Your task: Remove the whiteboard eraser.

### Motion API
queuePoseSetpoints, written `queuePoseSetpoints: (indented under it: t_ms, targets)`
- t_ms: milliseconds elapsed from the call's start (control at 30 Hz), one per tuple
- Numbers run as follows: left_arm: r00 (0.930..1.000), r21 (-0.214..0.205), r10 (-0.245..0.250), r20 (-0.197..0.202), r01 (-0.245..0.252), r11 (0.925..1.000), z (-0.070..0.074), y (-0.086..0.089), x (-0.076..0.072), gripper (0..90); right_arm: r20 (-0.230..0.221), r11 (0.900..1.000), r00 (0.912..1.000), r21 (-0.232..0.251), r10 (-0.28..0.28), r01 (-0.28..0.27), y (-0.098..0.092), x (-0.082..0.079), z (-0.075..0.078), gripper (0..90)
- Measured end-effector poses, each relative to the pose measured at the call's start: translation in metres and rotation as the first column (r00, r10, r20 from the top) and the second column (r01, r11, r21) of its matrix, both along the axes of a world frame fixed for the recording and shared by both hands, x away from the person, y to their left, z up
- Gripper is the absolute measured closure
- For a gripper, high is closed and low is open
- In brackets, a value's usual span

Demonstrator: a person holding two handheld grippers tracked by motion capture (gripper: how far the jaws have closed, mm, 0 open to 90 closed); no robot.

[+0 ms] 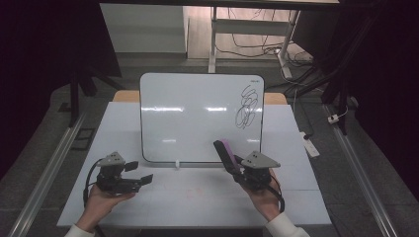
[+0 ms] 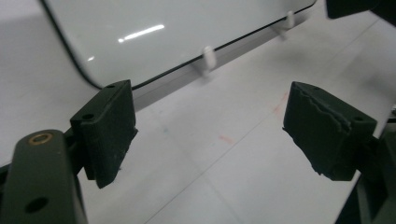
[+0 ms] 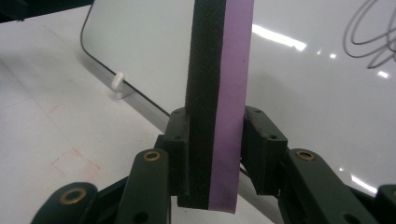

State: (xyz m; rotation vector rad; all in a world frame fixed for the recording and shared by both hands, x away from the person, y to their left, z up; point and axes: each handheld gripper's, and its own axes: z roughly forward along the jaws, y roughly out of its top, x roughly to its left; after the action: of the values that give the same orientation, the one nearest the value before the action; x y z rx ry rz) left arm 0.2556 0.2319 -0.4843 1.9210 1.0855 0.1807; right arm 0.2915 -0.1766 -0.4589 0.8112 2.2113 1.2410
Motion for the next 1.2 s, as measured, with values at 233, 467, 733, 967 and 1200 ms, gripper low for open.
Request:
queuePoseSetpoints:
  t_ms: [233,467,733,967,1200]
  targets:
    - [0.9992,-0.006,-0.031,-0.026,0.031,0.9995,0.013,-0.017,0.008,17.7,0.004,0.9988,0.9989,-0.012,0.047,-0.046,0.01,-0.004,-0.003,64.5]
    - [0.9969,-0.023,-0.071,-0.034,0.071,0.9972,0.026,-0.037,0.019,17.5,0.006,0.9958,0.9962,-0.03,0.087,-0.086,0.02,-0.008,-0.007,64.5]
    - [0.9915,-0.026,-0.124,-0.04,0.123,0.992,0.037,-0.062,0.032,16.7,0.001,0.9917,0.9927,-0.045,0.121,-0.121,0.03,-0.012,-0.012,64.4]
    - [0.9861,-0.036,-0.159,-0.05,0.157,0.9869,0.04,-0.078,0.043,16.7,0.001,0.9877,0.9891,-0.054,0.147,-0.147,0.037,-0.015,-0.016,64.5]
    - [0.9782,-0.071,-0.199,-0.059,0.195,0.9783,0.043,-0.092,0.051,17.9,0.018,0.9811,0.9833,-0.073,0.181,-0.179,0.043,-0.02,-0.018,64.4]
